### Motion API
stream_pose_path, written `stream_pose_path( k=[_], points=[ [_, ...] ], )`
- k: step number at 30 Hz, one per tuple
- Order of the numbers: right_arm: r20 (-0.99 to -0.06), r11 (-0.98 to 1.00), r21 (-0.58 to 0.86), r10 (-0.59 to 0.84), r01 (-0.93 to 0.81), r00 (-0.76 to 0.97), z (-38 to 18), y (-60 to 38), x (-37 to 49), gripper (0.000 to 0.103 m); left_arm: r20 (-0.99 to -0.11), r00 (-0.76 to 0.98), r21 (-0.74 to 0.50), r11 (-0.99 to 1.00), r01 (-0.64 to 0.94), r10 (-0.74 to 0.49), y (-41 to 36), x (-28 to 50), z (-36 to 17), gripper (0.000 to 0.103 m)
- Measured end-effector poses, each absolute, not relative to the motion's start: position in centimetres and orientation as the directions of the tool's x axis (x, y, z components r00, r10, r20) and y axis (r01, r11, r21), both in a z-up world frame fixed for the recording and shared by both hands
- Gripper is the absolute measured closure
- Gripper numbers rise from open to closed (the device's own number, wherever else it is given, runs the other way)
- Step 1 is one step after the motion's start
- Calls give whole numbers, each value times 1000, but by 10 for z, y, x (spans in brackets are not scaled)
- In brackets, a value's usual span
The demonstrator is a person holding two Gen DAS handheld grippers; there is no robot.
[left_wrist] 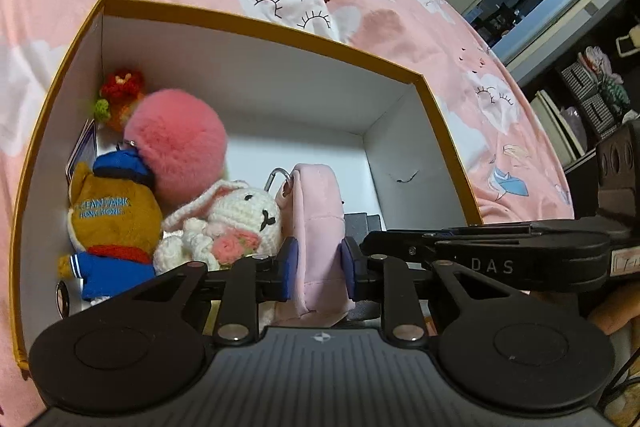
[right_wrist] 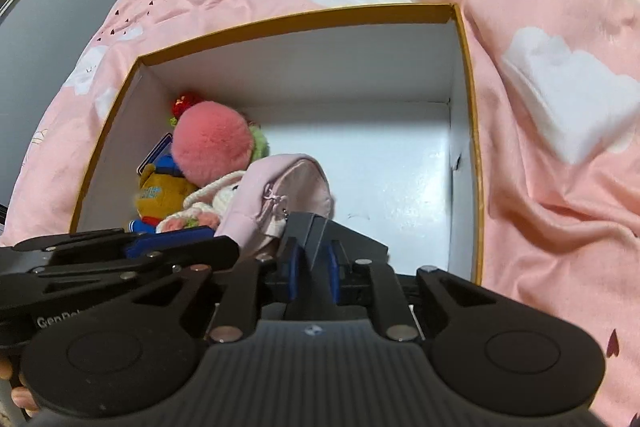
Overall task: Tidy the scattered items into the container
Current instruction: 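Lower and release the pink pouch in the box while right tool releases the black case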
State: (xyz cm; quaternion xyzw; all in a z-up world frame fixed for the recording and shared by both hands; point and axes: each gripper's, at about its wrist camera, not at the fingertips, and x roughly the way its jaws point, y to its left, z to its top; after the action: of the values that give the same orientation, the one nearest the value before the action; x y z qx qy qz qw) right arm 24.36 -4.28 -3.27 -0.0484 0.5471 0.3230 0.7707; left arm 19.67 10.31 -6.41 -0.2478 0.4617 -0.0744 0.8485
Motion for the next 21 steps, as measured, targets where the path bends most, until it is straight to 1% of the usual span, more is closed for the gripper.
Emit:
stream_pose_path(
  k=[1,4,9,13,18,21],
  points=[
    [-875,787,267,440,-556,202,-32,-42,241,84,-743,564,-494,864,-100,-360,103,196,-65,76],
    [-879,792,223,416,-569,233,-31,-42,236,76,-737,567,-498,863,-87,-368,98,196,-66,76],
    [-881,795,227,414,-563,229,-32,-45,243,75,-736,569,-497,863,-85,-368,94,197,-67,76],
    [-885,791,216,406,-572,227,-32,-43,242,71,-740,571,-477,876,-72,-356,87,198,-68,76],
    [-882,788,196,401,-584,246,-31,-44,238,72,-737,586,-463,883,-75,-337,86,195,-65,75],
    [-876,781,177,402,-599,265,-28,-43,234,69,-733,592,-469,879,-82,-335,89,192,-63,74]
  ],
)
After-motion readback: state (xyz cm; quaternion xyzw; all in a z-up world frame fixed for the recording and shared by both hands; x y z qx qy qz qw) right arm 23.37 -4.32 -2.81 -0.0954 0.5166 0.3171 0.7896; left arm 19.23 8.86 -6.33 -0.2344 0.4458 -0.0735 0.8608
